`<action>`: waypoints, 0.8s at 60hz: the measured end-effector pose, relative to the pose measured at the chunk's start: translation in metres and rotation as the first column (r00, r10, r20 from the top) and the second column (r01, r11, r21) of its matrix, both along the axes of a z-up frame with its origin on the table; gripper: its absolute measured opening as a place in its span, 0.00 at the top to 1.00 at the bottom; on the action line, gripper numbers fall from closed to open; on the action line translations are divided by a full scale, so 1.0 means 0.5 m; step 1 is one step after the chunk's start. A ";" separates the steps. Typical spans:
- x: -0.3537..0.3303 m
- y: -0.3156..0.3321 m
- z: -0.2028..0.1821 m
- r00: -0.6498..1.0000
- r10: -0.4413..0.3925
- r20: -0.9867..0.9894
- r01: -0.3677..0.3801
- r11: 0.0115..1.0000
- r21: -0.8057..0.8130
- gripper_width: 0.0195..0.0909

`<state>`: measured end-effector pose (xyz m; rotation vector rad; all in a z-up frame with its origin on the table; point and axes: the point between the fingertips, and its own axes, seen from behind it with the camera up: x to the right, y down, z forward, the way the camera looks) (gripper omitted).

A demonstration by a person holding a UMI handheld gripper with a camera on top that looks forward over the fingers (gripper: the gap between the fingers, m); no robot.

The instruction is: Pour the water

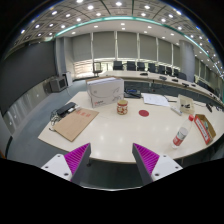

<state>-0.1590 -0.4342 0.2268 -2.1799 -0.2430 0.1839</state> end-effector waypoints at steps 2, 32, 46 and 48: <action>0.006 -0.009 -0.008 1.000 -0.026 0.004 0.026 1.000 0.001 0.07; 0.544 0.163 -0.207 0.942 -0.334 0.020 0.331 0.938 0.106 0.07; 0.678 0.356 -0.280 0.944 -0.329 0.004 0.323 0.929 0.179 0.07; 0.690 0.378 -0.293 0.943 -0.332 0.006 0.325 0.927 0.185 0.07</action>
